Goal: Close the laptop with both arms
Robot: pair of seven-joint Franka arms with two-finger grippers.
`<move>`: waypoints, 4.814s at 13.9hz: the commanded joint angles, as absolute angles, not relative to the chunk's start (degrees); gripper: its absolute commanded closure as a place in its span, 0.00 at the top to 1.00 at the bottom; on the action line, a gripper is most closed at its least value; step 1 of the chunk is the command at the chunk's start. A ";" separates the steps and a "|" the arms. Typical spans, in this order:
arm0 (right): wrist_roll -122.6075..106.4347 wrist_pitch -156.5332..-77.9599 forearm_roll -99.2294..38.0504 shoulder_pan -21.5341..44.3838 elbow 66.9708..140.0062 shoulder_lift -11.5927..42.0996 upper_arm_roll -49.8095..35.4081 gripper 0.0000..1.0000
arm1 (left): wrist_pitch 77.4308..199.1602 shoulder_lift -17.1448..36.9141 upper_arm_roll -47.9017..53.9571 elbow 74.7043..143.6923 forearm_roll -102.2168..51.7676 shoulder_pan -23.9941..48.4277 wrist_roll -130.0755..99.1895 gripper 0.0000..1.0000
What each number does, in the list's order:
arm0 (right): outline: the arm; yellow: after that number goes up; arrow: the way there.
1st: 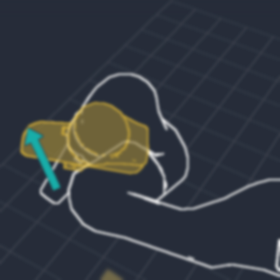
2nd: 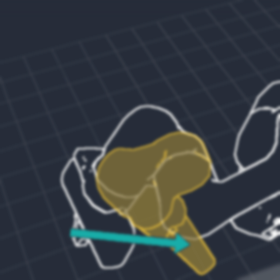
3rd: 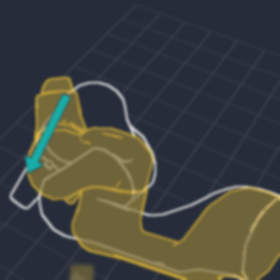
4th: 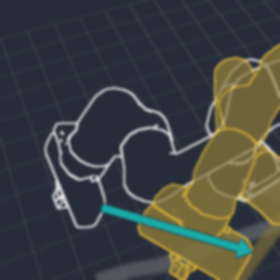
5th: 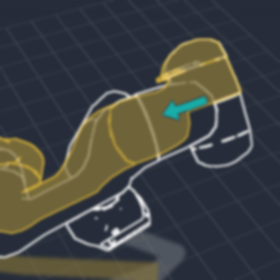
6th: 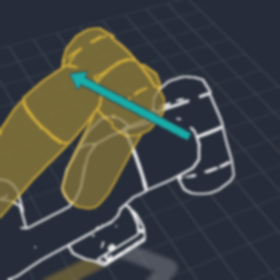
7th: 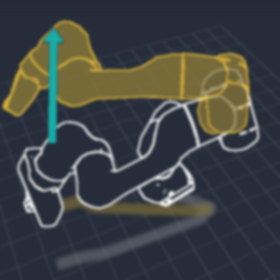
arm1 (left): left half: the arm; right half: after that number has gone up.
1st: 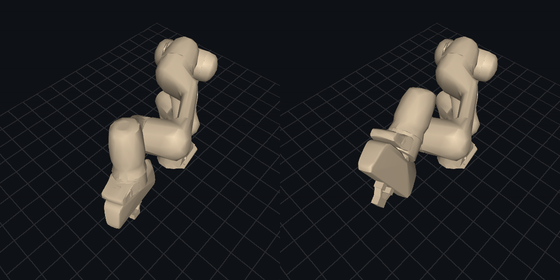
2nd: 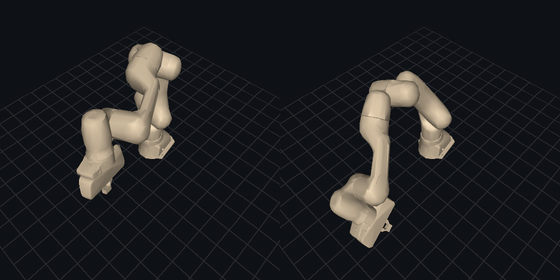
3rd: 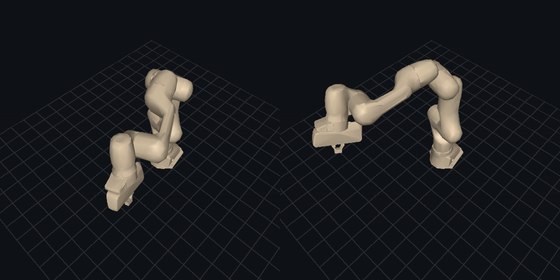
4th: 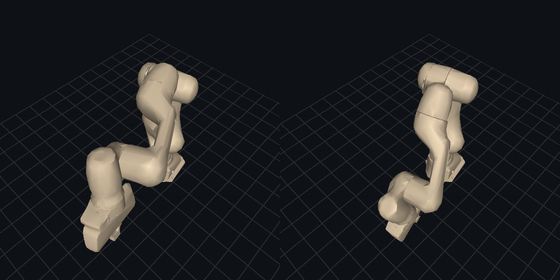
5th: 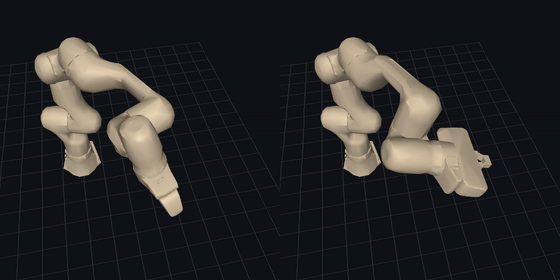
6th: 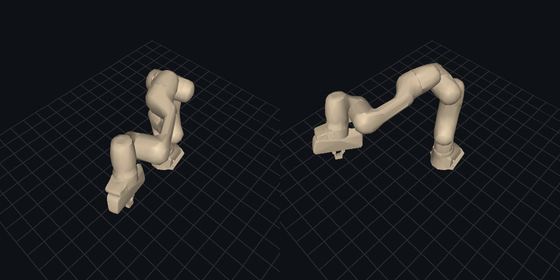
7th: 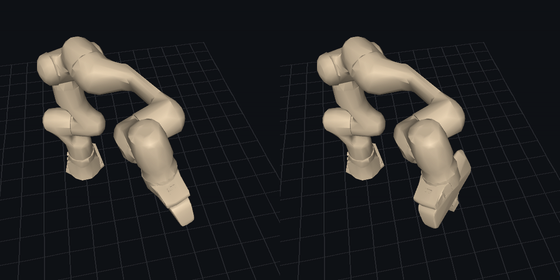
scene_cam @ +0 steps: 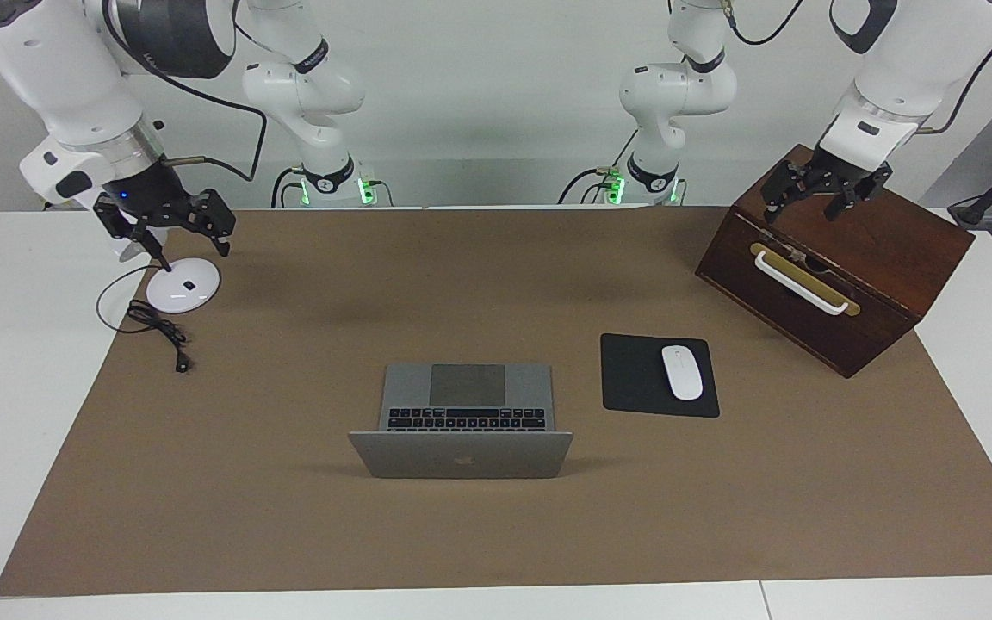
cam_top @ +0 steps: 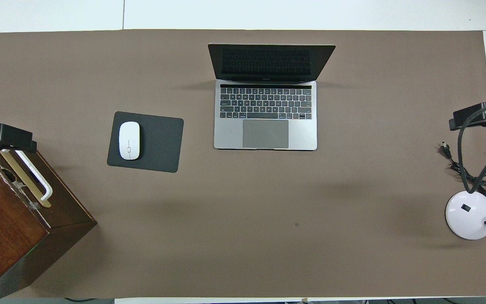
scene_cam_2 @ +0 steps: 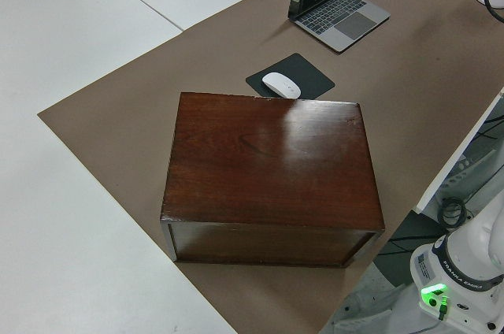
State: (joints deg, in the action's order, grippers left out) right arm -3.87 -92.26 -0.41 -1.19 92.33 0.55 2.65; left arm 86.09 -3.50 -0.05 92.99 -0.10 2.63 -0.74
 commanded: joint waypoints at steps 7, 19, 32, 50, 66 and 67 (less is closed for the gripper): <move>-4.04 -91.76 -0.44 -1.85 92.46 0.09 2.11 1.00 | 86.31 -4.48 -0.44 93.87 -0.09 2.90 -0.18 1.00; -4.04 -91.58 -0.53 -1.85 92.46 0.00 2.11 1.00 | 86.83 -5.36 -0.44 93.96 -0.09 2.90 -0.35 1.00; -6.68 -98.50 -0.53 -2.11 92.20 0.79 2.11 0.93 | 93.94 -6.51 -0.44 97.82 -4.90 2.90 -1.58 0.00; -3.80 -116.37 1.84 1.05 91.58 2.99 1.32 0.00 | 151.57 -8.62 -0.26 129.00 -7.47 26.53 -6.42 0.00; 7.46 -128.49 1.76 6.24 89.66 10.71 1.32 0.00 | 189.47 9.57 -0.26 137.72 -7.03 38.32 3.68 0.00; 8.43 -129.28 1.84 6.41 88.26 11.85 1.32 0.00 | 191.67 11.06 -0.26 137.64 -7.03 38.23 4.39 0.00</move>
